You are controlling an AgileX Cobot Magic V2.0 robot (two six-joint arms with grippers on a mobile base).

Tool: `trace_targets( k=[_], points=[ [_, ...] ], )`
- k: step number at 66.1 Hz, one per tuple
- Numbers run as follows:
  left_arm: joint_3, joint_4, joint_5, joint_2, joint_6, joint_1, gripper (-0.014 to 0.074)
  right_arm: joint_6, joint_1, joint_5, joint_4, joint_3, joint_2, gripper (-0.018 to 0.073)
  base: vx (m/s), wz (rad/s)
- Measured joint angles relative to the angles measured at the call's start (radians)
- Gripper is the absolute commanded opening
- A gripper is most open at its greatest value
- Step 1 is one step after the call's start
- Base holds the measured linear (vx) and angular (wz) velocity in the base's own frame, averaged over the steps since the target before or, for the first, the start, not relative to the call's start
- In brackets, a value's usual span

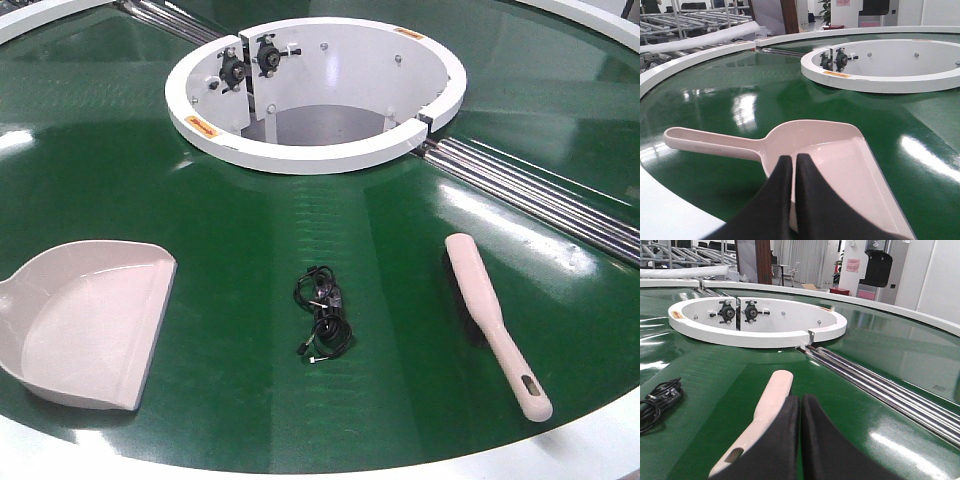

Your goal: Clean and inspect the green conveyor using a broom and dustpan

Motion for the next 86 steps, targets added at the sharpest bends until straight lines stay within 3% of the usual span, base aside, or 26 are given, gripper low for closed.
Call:
trace_targets(
  k=[16, 32, 48, 56, 68, 86],
  points=[
    [0.0, 0.0, -0.014, 0.0, 0.0, 0.0, -0.0006, 0.0, 0.0, 0.0, 0.0, 0.0, 0.0, -0.0008, 0.0, 0.0],
    [0.0, -0.001, -0.146, 0.0, -0.001, 0.0, -0.0006, 0.002, 0.0, -0.021, 0.018, 0.0, 0.0, -0.0007, 0.0, 0.0],
    [0.0, -0.074, -0.349, 0.0, -0.105, 0.0, -0.0006, 0.003, 0.0, -0.167, 0.078, -0.013, 0.0, -0.0003, 0.0, 0.0],
    [-0.057, -0.034, -0.363, 0.0, -0.116, 0.0, -0.0006, 0.001, 0.0, -0.144, 0.078, -0.122, 0.0, -0.0003, 0.0, 0.0],
    [-0.346, 0.17, -0.241, 0.046, -0.178, 0.0, -0.0006, 0.0, 0.0, -0.003, 0.078, -0.387, 0.108, -0.0003, 0.0, 0.0],
    [-0.836, 0.198, 0.189, 0.443, -0.213, 0.0, 0.0041, 0.004, 0.0, 0.102, 0.078, -0.671, 0.485, 0.0008, 0.0, 0.0]
  ],
)
